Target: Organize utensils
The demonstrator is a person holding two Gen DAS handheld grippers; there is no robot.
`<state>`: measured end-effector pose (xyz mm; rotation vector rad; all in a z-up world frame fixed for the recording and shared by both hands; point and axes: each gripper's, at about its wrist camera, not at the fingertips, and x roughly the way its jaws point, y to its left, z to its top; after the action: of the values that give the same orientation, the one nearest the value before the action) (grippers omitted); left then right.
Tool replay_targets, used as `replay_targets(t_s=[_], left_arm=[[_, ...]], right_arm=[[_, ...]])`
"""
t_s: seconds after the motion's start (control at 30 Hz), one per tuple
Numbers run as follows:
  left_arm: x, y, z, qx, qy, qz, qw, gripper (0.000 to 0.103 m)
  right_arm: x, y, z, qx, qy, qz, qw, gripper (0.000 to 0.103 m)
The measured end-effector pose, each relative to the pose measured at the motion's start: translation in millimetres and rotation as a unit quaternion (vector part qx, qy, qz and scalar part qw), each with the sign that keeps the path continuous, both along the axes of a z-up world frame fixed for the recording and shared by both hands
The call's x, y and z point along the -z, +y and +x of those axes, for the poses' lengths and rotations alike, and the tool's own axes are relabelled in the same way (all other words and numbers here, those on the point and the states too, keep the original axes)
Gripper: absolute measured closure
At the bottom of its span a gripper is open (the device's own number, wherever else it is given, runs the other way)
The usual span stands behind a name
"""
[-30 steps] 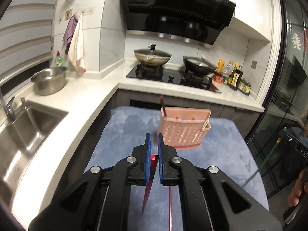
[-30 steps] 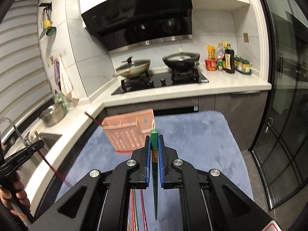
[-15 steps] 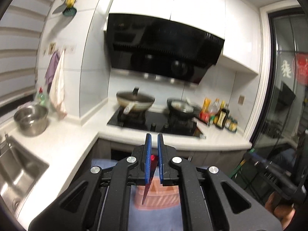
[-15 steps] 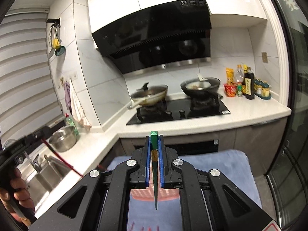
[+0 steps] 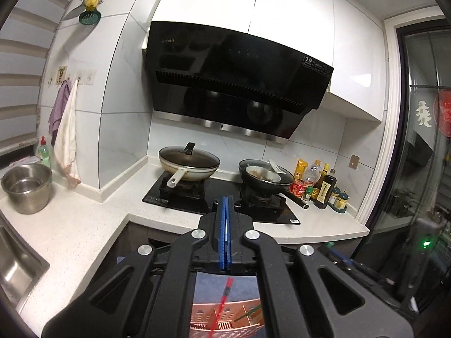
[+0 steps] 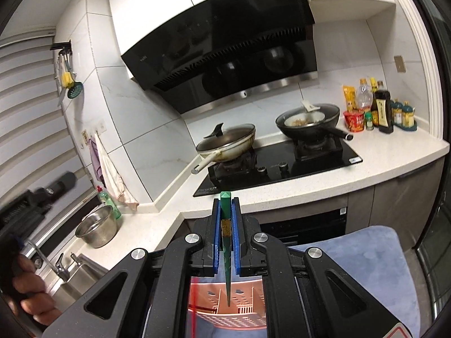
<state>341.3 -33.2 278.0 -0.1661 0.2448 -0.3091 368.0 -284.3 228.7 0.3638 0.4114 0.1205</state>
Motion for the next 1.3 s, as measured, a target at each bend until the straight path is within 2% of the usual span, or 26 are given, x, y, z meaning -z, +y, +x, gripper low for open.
replay_targets(t_s=[0.07,0.17,0.37,0.47,0.57,0.6,0.63,0.8,0.97,1.1,1.3], left_arm=[[2.8,0.8,-3.0,0.004,0.001,0.008,1.0,0.103],[18.8,3.7,-3.9,0.015,0.032,0.016,0.9993,0.103],[74.6,7.1,-5.4,0.019,0.1,0.038,0.9941,0.103],[98.2,4.9,-4.9,0.018,0.127,0.047,0.9906,0.098],[118.8,1.4,-9.7,0.027,0.148,0.057,0.9871,0.078],[125.0,0.0,-12.4,0.029,0.152,0.06,0.9862,0.066],[135.1,-3.2,-17.0,0.032,0.158,0.066,0.9847,0.06],[171.5,-23.5,-28.9,0.055,0.188,0.096,0.9759,0.059],[190.8,-39.7,-36.0,0.075,0.208,0.098,0.9703,0.059],[206.0,-58.2,-40.4,0.093,0.22,0.109,0.965,0.054],[234.7,-100.4,-45.6,0.137,0.235,0.139,0.9522,0.053]], right_arm=[[5.2,-1.1,-0.8,-0.001,0.003,0.0,1.0,0.096],[9.5,-4.6,-12.6,-0.001,0.001,-0.003,1.0,0.096],[15.0,-16.1,-40.2,-0.007,0.01,-0.007,1.0,0.096],[18.0,-19.3,-45.7,-0.008,0.018,-0.01,1.0,0.096],[17.1,-23.0,-54.8,-0.008,0.015,-0.008,1.0,0.096],[14.8,-24.2,-59.8,-0.005,0.01,-0.012,1.0,0.096],[12.0,-25.9,-65.5,-0.002,0.003,-0.015,1.0,0.096],[-0.2,-39.0,-89.6,0.015,-0.014,-0.02,1.0,0.096],[-3.6,-57.3,-105.6,0.027,-0.009,-0.014,0.999,0.096],[11.5,-71.2,-118.3,0.045,0.011,-0.022,0.999,0.096],[47.0,-96.9,-140.1,0.078,0.047,-0.022,0.996,0.096]])
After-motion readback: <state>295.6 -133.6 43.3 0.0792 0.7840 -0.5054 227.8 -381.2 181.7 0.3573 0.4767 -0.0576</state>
